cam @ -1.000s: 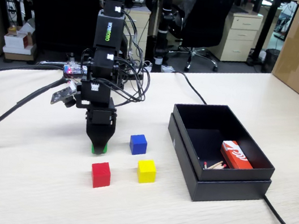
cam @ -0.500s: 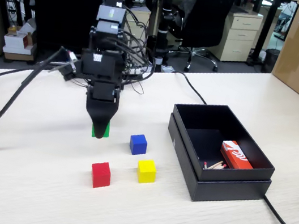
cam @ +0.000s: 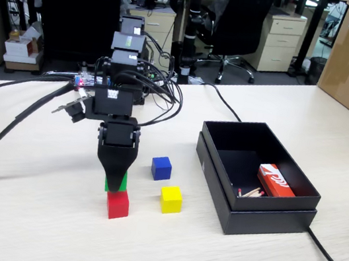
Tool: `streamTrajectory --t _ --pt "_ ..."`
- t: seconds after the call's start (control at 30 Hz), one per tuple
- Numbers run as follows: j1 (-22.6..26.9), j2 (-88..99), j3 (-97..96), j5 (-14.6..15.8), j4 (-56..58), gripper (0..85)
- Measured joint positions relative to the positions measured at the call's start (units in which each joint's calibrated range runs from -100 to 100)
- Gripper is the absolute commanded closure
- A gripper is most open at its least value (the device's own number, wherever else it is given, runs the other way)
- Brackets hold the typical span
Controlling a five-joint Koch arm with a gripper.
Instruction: Put the green cube on top of the red cube
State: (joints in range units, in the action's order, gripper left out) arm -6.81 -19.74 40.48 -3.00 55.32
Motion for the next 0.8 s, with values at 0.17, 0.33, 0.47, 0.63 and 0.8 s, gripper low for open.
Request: streamTrajectory --t 0.17,0.33,0.47,0.63,0.8 --pt "0.24 -0.78 0.00 0.00 0.00 84.5" --pt "0.24 -1.04 0.00 0.00 0.00 84.5" --pt "0.24 -1.94 0.00 0.00 0.00 84.5" --pt "0.29 -1.94 0.00 0.00 0.00 84.3" --pt "0.29 -1.94 0.00 0.00 0.00 75.3"
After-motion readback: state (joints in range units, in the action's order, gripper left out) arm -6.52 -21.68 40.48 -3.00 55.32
